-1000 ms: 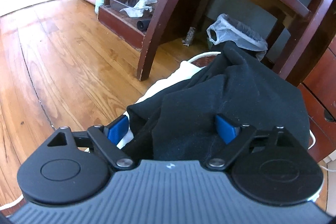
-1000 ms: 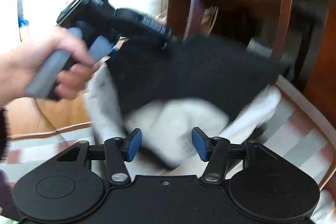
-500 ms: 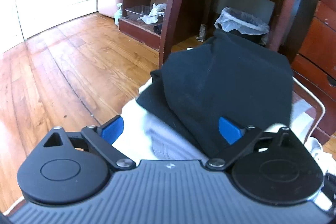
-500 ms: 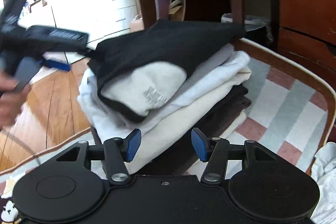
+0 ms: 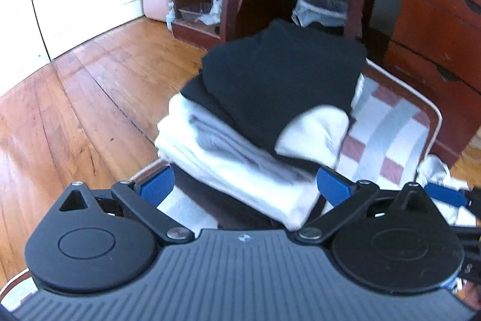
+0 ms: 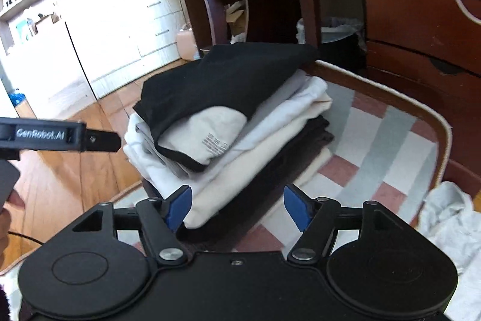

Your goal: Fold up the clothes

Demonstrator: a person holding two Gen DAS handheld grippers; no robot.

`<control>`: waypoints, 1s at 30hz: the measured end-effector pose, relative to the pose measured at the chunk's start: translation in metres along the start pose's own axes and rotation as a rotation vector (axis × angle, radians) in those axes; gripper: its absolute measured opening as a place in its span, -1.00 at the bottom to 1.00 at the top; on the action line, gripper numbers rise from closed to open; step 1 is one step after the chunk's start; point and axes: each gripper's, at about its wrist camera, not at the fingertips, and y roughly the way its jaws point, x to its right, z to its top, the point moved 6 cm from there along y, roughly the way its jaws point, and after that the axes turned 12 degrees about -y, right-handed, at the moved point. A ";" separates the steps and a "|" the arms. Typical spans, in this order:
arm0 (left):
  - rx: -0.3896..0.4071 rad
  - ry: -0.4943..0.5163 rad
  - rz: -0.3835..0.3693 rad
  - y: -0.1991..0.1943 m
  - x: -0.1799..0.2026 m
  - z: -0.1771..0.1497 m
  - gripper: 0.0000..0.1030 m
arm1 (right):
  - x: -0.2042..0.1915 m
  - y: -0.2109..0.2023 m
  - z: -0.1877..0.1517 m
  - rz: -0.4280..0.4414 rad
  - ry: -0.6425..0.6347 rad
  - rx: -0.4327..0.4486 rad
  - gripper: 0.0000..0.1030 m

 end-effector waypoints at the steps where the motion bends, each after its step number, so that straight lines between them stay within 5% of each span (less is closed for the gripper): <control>1: -0.011 0.006 0.007 -0.002 0.003 -0.004 1.00 | 0.000 -0.003 -0.002 -0.006 -0.005 -0.011 0.45; 8: -0.061 0.068 0.103 -0.015 0.018 -0.035 1.00 | 0.006 -0.034 -0.019 -0.042 -0.047 -0.041 0.65; 30: -0.156 0.096 0.097 -0.034 0.072 -0.104 1.00 | 0.032 -0.074 -0.062 -0.067 -0.076 -0.095 0.67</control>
